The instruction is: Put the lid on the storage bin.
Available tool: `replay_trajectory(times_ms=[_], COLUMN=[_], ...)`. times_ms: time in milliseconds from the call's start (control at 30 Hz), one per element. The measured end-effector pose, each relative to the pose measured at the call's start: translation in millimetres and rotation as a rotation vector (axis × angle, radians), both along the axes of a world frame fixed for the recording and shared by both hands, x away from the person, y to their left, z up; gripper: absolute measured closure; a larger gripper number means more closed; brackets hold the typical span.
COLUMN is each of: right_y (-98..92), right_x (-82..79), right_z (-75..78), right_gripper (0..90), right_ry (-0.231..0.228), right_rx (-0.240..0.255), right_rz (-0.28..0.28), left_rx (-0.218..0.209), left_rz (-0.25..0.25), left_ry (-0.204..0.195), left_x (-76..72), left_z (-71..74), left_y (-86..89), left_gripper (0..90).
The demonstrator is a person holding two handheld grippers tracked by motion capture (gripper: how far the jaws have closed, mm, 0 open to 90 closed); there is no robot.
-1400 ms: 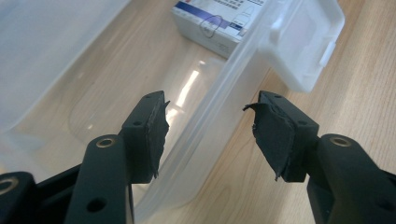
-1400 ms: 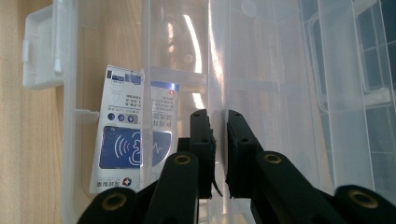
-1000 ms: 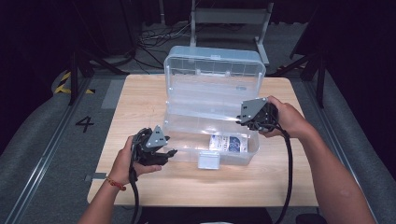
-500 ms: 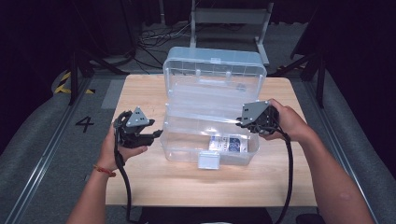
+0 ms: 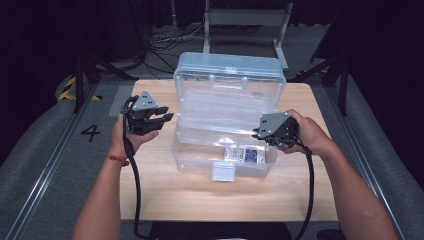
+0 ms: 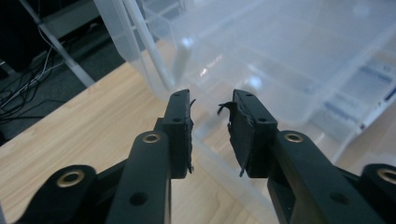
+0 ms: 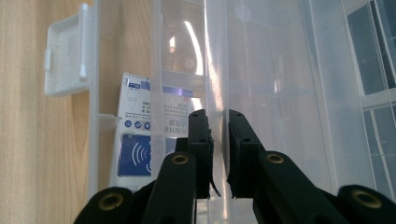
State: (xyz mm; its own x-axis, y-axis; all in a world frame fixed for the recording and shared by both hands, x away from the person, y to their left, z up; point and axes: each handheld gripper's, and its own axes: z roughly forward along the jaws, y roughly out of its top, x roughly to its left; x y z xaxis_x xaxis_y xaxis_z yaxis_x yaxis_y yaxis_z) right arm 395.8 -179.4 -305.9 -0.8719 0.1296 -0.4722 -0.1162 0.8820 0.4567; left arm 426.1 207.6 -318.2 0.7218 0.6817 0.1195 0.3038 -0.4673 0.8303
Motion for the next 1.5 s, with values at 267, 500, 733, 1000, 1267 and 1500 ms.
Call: replay_trajectory(times_ms=[267,500,733,1000,1267,1500], right_y=[-3.5,-4.1,-7.0,-6.8,-10.2,-36.4], right_x=[-3.7,-7.9,-14.0,-21.8,-31.9,-36.0], right_z=[-4.6,-9.5,-16.0,-22.5,-28.1,-30.3], right_gripper=[81.8,81.7,81.5,80.7,78.1,77.7], right_ry=[-0.006,-0.018,-0.024,-0.045,-0.083,-0.010], right_rx=[0.036,0.052,0.067,0.064,0.079,0.169], right_rz=[-0.005,0.007,0.018,0.016,-0.021,-0.051], left_rx=[-0.070,-0.057,-0.068,-0.096,-0.088,-0.069], left_rz=[-0.010,-0.015,0.003,0.004,-0.016,-0.036], left_ry=[-0.026,-0.049,-0.051,-0.047,-0.043,-0.040], left_x=[12.6,17.5,18.0,14.4,7.3,-1.7], left_z=[8.2,10.0,12.1,7.8,4.5,-0.8], left_y=[-5.2,-16.2,-21.3,-15.9,-14.4,-13.9], left_gripper=[85.4,89.6,89.8,89.7,89.8,89.8])
